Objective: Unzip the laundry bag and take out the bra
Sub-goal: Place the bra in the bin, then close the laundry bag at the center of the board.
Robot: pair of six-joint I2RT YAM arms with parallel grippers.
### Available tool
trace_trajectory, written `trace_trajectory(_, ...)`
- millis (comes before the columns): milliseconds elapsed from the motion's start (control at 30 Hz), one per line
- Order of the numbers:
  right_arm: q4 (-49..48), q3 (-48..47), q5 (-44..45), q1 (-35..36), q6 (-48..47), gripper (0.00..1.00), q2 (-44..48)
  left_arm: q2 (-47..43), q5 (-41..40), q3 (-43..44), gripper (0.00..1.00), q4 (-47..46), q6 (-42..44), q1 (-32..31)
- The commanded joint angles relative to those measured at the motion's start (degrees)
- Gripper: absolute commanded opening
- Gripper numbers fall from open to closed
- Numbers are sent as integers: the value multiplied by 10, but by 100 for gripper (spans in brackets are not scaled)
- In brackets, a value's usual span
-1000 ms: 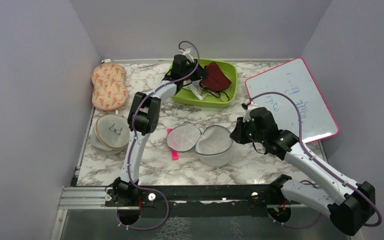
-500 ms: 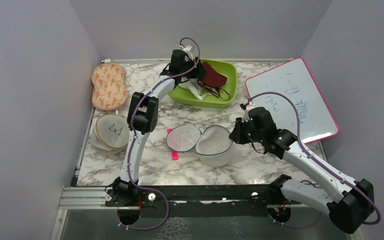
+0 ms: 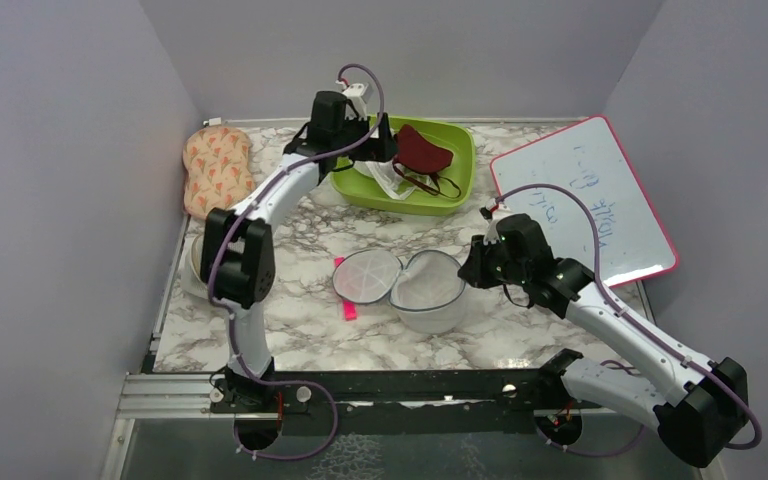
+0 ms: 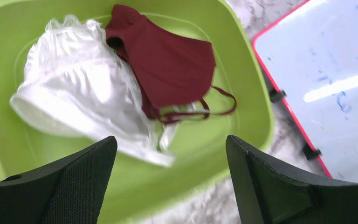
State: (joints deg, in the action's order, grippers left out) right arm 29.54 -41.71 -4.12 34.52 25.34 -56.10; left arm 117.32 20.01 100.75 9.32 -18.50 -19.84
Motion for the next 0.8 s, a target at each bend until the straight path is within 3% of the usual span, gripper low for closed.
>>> trace_trajectory(0, -7, -2, 7, 2, 3, 14, 2, -172, 11, -166, 81, -22, -2, 3)
trace_trajectory(133, -19, 5, 5, 2, 0, 15, 4, -304, 36, -363, 82, -47, -30, 4)
trace_trajectory(267, -23, 4, -1, 2, -5, 15, -5, -406, 0, -500, 81, -12, -58, 3)
trace_trajectory(467, -15, -7, 0, 2, -11, 15, -16, -588, -32, -673, 75, 6, -248, 3)
trace_trajectory(633, -25, -2, -10, 2, -8, 15, -15, -691, -127, -731, 74, 62, -333, 4)
trace_trajectory(767, -27, 1, -18, 2, -7, 15, -16, -674, -139, -750, 62, 51, -368, 4)
